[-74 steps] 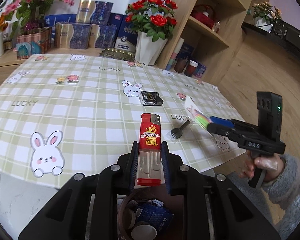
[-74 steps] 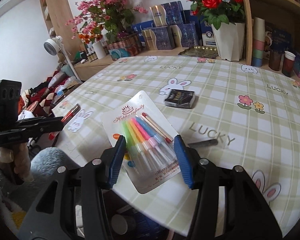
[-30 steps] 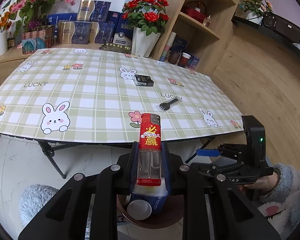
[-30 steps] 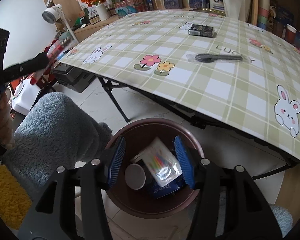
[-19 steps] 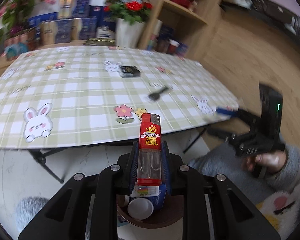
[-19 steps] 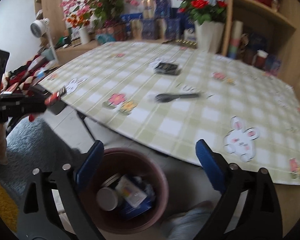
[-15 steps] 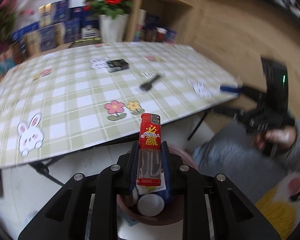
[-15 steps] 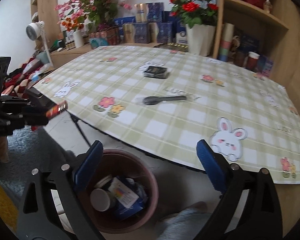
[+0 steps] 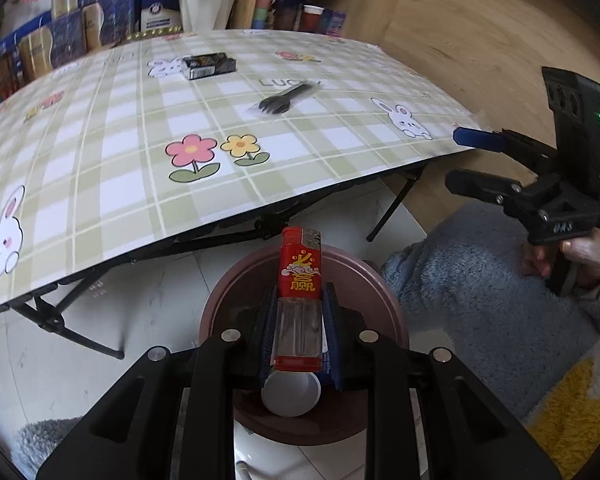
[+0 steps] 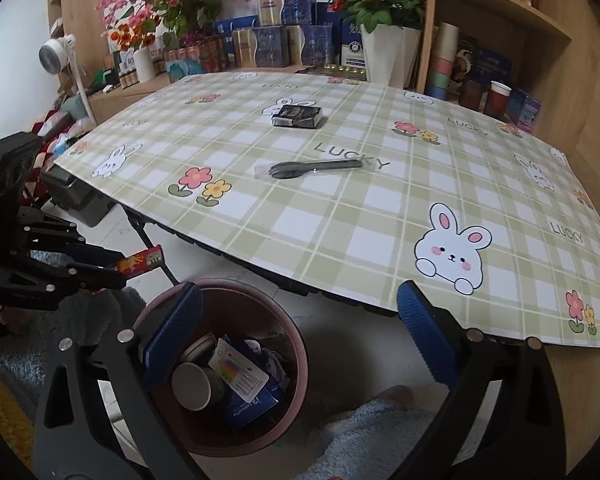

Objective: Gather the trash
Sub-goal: 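Open the left tool over the bin to drop the red lighter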

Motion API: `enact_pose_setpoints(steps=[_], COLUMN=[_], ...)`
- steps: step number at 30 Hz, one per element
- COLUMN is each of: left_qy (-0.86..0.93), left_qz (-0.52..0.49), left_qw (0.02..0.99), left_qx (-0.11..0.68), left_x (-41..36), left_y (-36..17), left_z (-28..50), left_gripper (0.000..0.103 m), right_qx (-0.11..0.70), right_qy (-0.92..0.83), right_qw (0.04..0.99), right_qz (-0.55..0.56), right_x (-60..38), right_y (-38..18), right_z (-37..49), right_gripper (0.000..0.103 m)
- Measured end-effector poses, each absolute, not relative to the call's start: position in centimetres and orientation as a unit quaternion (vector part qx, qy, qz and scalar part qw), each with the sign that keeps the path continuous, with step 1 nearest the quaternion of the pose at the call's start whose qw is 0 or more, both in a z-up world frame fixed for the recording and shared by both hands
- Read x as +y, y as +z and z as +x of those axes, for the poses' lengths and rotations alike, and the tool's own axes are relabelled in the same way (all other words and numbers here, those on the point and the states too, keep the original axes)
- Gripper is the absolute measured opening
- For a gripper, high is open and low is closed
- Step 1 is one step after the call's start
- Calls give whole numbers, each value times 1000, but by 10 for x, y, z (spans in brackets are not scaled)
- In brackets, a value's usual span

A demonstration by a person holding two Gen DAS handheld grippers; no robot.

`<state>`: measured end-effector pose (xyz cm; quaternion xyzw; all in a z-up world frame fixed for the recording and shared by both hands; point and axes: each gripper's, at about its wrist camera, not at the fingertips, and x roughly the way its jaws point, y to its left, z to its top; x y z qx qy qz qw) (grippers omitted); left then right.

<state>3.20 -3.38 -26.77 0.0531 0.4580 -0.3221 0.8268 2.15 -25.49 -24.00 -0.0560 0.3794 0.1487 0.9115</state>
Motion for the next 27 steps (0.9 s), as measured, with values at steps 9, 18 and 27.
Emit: enact_pose_setpoints(steps=[9,18,27], left_qy=[-334,-295,-176], left_qz=[82,50,-60], left_qw=[811,848,906], left_qx=[473,437,380], left_x=[-49,-34,25], left_y=[-278,-267,-242], left_z=[29,32,42], left_gripper=[22,69,97], right_qx=[386,394,403], right_qy=[151,150,150], right_qw=[908,905,900], right_qz=[-59,-60,-69], right_x=[-250,-249,-245], right_y=[-243,-247,-251], right_z=[23,25,27], right_gripper=[96,96,97])
